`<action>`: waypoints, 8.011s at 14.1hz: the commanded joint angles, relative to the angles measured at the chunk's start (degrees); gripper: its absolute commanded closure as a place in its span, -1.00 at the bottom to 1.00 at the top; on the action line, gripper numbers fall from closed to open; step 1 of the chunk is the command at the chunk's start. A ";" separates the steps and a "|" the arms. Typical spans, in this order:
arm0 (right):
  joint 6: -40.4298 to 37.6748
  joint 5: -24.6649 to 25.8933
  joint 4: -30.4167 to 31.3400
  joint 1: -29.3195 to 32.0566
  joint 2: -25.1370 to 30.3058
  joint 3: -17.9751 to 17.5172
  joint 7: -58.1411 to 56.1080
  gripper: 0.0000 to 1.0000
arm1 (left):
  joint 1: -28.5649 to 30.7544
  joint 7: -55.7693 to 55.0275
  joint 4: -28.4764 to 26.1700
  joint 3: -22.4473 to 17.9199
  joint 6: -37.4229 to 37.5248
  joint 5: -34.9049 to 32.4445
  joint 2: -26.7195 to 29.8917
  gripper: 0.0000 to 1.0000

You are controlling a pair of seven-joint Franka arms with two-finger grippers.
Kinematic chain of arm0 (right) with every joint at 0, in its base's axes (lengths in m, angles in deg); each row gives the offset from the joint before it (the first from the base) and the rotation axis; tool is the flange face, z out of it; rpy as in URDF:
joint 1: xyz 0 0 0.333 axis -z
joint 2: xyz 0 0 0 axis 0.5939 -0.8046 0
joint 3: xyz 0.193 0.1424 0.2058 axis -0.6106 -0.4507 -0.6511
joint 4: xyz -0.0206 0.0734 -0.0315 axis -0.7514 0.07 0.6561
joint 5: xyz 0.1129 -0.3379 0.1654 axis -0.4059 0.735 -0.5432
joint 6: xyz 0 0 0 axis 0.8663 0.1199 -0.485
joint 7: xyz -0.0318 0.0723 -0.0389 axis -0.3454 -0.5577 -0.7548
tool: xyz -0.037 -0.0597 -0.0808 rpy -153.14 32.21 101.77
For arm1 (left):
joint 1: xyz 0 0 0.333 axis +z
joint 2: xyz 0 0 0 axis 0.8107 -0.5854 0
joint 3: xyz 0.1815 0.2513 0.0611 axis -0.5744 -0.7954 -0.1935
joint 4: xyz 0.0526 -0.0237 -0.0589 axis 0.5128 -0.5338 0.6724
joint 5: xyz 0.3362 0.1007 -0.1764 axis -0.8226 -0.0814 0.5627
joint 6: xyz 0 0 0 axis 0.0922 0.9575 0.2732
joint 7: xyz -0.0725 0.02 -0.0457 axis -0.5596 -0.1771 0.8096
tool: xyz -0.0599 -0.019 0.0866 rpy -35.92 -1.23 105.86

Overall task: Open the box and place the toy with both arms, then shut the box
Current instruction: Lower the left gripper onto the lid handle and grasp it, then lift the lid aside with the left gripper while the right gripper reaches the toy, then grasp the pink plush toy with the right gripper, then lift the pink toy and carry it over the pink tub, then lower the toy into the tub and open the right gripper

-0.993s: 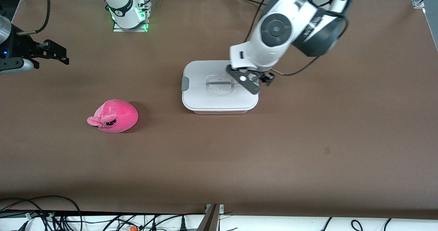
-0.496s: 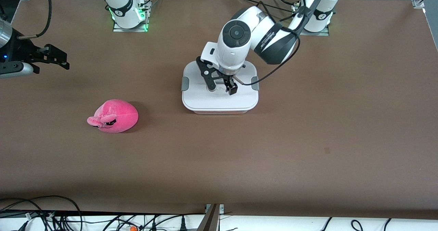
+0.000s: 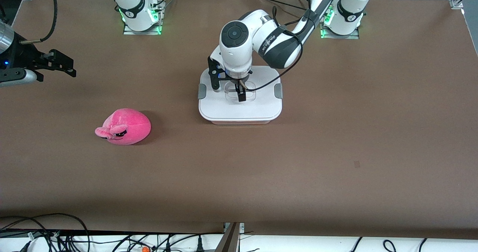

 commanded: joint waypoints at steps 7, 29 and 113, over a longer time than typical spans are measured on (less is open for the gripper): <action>-0.50 0.15 -1.65 0.22 -1.32 -0.20 -0.08 -1.00 | -1.16 1.61 -3.22 -0.75 0.41 -1.32 3.12 0.65; 0.90 2.37 -1.39 -0.92 -10.64 -0.38 -0.78 -1.00 | 3.21 6.18 4.95 -1.37 12.96 -1.14 7.06 1.00; 19.97 8.86 -20.81 -41.88 -41.14 -7.05 -16.97 -1.00 | 49.11 57.60 5.66 -1.01 28.44 -8.44 11.73 1.00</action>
